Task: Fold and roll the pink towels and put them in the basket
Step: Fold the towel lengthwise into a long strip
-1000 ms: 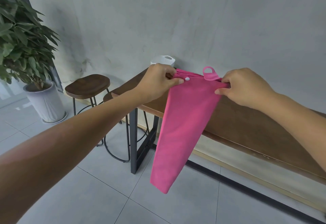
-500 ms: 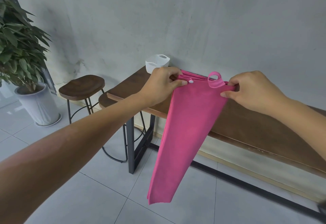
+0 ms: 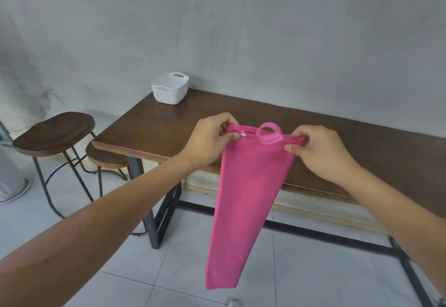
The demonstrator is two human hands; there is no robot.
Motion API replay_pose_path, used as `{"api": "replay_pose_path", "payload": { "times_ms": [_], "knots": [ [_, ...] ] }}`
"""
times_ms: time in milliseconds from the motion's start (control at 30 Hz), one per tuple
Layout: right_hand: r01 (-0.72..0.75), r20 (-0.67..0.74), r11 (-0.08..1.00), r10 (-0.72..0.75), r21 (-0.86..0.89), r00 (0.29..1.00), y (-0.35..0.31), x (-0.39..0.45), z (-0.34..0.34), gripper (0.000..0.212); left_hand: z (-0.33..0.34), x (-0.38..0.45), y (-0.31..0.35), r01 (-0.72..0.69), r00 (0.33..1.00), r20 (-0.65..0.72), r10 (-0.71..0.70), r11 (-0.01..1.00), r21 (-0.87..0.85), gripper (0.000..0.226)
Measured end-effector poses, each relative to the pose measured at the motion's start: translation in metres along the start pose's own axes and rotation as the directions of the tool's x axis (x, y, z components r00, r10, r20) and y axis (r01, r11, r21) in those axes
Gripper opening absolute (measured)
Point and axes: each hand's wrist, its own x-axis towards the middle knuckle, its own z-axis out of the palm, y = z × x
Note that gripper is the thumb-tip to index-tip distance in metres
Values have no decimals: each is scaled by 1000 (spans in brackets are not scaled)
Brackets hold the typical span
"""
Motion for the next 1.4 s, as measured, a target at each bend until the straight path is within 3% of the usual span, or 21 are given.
{"api": "replay_pose_path", "payload": {
  "times_ms": [33, 100, 133, 200, 333, 433, 633, 900, 1133, 1400],
  "knots": [
    [-99, 26, 971, 96, 216, 995, 7, 1, 8, 7, 8, 3, -3, 7, 1000, -8, -7, 1000, -2, 11],
    [-239, 105, 742, 223, 627, 969, 17, 2, 23, 6, 25, 11, -9, 61, 998, -20, -64, 992, -111, 11],
    [-243, 101, 640, 251, 729, 963, 21, 5, 30, 6, 34, 15, -12, 104, 994, -15, -109, 976, -190, 12],
    [-195, 38, 546, 285, 815, 958, 32, 14, 43, 5, 54, 25, -16, 188, 980, -3, -198, 932, -309, 12],
    [-107, -88, 512, 344, 852, 935, 52, 45, 60, 12, 96, 55, -27, 272, 938, -40, -343, 804, -528, 15],
    [-45, -159, 490, 366, 870, 917, 74, 75, 76, 18, 127, 84, -43, 274, 921, -76, -382, 773, -573, 12],
    [-57, -201, 505, 442, 861, 874, 137, 128, 133, 19, 191, 121, -98, 358, 886, -86, -455, 791, -496, 20],
    [-133, -187, 544, 493, 829, 850, 199, 158, 210, 18, 261, 128, -155, 526, 768, -147, -623, 746, -409, 19],
    [-146, -233, 621, 487, 770, 842, 217, 174, 231, 23, 281, 140, -168, 486, 792, -284, -540, 840, -241, 16],
    [-140, -258, 665, 463, 734, 848, 234, 246, 243, 20, 295, 204, -208, 488, 788, -315, -528, 849, -203, 15]
  ]
}}
